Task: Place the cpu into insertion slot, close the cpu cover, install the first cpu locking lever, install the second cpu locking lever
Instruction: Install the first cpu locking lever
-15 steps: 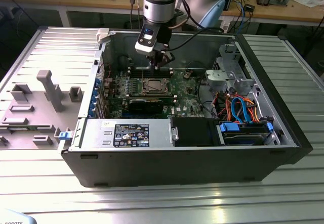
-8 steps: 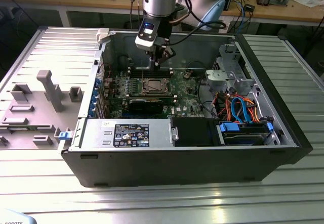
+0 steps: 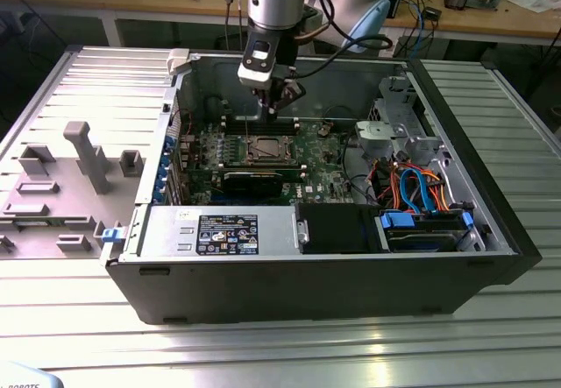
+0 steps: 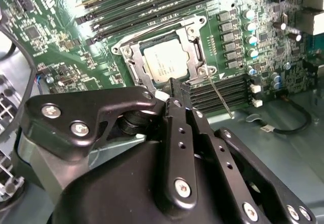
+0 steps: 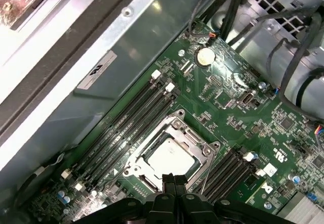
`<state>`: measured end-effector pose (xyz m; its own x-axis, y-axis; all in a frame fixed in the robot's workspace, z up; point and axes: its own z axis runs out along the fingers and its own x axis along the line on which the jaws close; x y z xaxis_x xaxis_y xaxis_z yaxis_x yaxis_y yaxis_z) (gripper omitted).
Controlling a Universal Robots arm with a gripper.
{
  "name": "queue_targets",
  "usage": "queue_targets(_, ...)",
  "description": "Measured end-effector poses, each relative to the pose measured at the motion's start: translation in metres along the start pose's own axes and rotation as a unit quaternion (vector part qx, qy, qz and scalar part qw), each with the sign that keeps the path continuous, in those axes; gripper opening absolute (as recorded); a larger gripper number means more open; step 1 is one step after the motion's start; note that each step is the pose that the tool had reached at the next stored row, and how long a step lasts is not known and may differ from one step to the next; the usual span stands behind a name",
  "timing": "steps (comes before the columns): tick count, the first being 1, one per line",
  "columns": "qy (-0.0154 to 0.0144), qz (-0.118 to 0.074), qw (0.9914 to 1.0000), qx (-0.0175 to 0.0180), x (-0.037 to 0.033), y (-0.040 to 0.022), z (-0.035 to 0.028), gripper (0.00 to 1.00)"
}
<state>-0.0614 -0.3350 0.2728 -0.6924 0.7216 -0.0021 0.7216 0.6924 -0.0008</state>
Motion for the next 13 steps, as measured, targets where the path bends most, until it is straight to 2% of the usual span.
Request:
queue_targets(4, 0.0, -0.037, 0.9993, -0.0001, 0.0, 0.0, 0.0, 0.11)
queue_targets(5, 0.0, -0.052, 0.99862, -0.0001, 0.0, 0.0, 0.0, 0.11)
queue_targets(7, 0.0, -0.068, 0.99766, -0.0001, 0.0, 0.0, 0.0, 0.11)
queue_targets(8, -0.0001, -0.079, 0.99685, -0.0002, 0.0, 0.0, 0.0, 0.11)
queue_targets(13, -0.0001, -0.106, 0.99438, -0.0002, 0.0, -0.0001, 0.0, 0.11)
